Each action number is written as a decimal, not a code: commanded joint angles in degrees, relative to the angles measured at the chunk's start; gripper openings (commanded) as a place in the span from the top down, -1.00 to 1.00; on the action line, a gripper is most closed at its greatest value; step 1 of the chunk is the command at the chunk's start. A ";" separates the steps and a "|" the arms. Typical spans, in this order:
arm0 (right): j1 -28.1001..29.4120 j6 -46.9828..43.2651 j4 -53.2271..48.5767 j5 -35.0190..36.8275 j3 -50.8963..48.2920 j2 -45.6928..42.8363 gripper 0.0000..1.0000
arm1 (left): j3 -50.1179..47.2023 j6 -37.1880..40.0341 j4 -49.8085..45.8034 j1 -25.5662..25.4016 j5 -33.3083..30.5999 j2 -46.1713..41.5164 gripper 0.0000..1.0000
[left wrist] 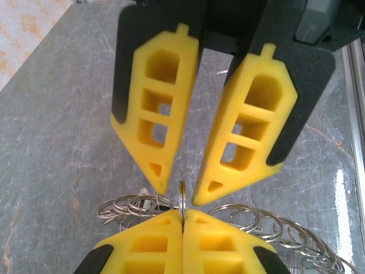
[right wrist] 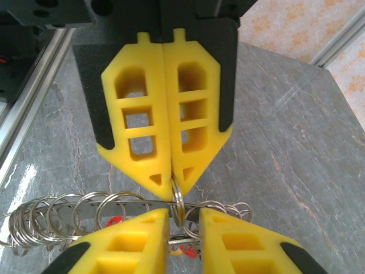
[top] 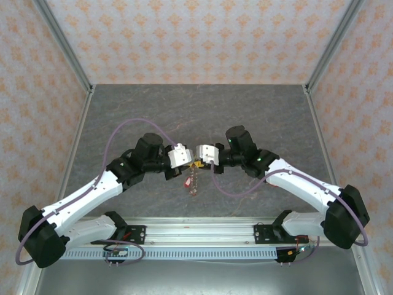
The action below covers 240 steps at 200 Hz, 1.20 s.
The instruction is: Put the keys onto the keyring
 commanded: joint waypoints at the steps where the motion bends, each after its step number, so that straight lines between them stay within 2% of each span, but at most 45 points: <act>1: 0.34 0.57 0.77 -2.39 1.80 0.99 0.64 | 2.44 0.84 0.71 -0.39 0.47 0.07 1.00; 24: 0.34 1.65 2.69 -2.77 1.13 0.70 0.82 | 3.03 1.13 -0.32 -0.50 0.38 0.33 1.00; 41: 0.34 2.23 3.70 -2.43 0.69 0.32 0.79 | 2.89 1.20 -0.47 -0.46 0.12 0.20 1.00; 51: 0.34 2.15 3.76 -2.23 0.58 0.05 0.69 | 2.78 1.20 -0.53 -0.46 -0.18 0.09 1.00; 77: 0.34 2.06 3.76 -2.19 0.51 -0.74 0.69 | 3.13 1.57 -1.41 -0.49 -0.58 0.16 1.00; 202: 0.34 2.32 4.14 -1.50 -0.77 -2.26 0.68 | 4.58 1.83 -3.52 -0.54 -1.94 0.83 1.00; 240: 0.34 2.39 3.04 -2.92 -0.18 -1.42 0.80 | 4.91 1.94 -3.60 -0.51 -1.31 1.15 1.00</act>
